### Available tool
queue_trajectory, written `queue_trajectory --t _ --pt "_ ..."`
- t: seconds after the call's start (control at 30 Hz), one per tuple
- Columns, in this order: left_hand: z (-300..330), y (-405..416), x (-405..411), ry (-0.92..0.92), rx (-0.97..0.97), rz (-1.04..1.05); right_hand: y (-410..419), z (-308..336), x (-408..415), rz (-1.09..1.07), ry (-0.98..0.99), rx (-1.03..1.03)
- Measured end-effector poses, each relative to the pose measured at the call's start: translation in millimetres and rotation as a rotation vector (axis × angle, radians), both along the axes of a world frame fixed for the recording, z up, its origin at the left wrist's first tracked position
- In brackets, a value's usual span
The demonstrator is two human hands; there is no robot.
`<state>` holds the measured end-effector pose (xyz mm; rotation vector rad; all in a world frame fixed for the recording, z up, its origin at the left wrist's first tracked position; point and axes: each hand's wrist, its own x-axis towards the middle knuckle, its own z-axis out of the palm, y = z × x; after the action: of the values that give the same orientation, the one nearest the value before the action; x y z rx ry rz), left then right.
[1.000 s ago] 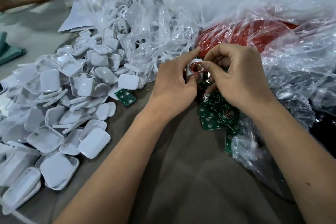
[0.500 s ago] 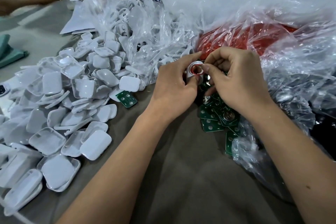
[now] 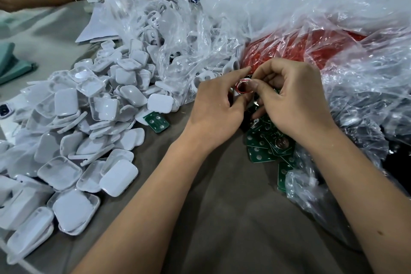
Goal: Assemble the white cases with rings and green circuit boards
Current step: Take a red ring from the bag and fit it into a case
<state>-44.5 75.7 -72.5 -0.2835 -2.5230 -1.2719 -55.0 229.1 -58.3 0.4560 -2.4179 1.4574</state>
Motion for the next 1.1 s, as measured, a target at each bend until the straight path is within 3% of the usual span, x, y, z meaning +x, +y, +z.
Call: queue_trajectory --t 0.73,1.1 --pt "2.6 -1.3 1.3 0.034 0.025 0.013 0.2 -2.0 -2.1 -0.018 0.041 0.057" --pt "0.4 -2.4 -1.5 -0.033 0.157 -0.034 -6.1 -4.1 1.2 -0.023 0.063 0.026"
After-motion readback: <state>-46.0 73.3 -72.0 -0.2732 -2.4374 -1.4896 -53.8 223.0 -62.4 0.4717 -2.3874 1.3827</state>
